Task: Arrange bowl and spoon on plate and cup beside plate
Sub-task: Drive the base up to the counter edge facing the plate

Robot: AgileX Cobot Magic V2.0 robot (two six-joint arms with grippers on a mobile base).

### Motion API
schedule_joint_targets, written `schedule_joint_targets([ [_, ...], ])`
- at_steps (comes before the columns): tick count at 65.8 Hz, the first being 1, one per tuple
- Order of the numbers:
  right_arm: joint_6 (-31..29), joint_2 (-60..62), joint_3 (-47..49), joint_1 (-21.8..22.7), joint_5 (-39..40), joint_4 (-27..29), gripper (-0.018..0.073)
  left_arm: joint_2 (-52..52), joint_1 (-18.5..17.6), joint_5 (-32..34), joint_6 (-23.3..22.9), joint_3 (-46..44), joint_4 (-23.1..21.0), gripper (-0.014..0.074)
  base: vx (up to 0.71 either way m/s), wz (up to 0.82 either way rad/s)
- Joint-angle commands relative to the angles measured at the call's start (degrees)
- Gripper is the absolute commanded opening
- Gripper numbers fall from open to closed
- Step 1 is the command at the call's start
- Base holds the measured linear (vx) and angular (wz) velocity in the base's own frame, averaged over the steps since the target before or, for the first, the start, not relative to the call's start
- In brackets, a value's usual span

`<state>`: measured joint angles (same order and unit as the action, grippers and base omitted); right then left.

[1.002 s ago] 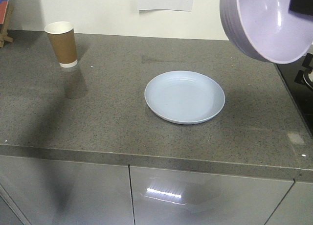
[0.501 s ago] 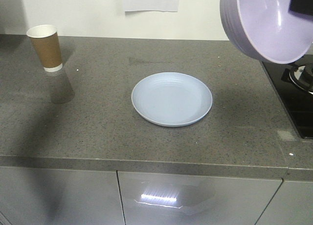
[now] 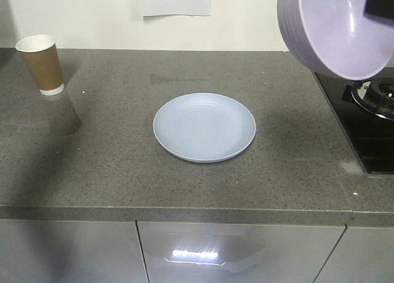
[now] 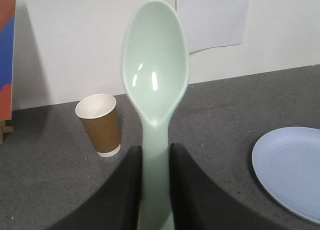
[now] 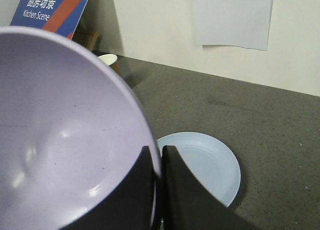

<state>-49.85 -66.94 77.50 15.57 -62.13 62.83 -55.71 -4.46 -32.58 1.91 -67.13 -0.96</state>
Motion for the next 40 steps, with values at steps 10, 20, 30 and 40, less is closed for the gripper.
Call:
schedule_joint_targets([
  [10,-0.36,1.17,1.62,0.12,2.33,3.79,-0.0006,0.76,-0.22,4.4,-0.07,-1.56,-0.23,-0.0006,0.0,0.0],
  [20,-0.36,1.17,1.62,0.12,2.33,3.79,-0.0006,0.76,-0.22,4.4,-0.07,-1.56,-0.23,-0.0006,0.0,0.0],
  [30,-0.36,1.17,1.62,0.12,2.33,3.79,-0.0006,0.76,-0.22,4.4,-0.07,-1.56,-0.23,-0.0006,0.0,0.0],
  [40,-0.36,1.17,1.62,0.12,2.33,3.79,-0.0006,0.76,-0.22,4.4,-0.07,-1.56,-0.23,-0.0006,0.0,0.0],
])
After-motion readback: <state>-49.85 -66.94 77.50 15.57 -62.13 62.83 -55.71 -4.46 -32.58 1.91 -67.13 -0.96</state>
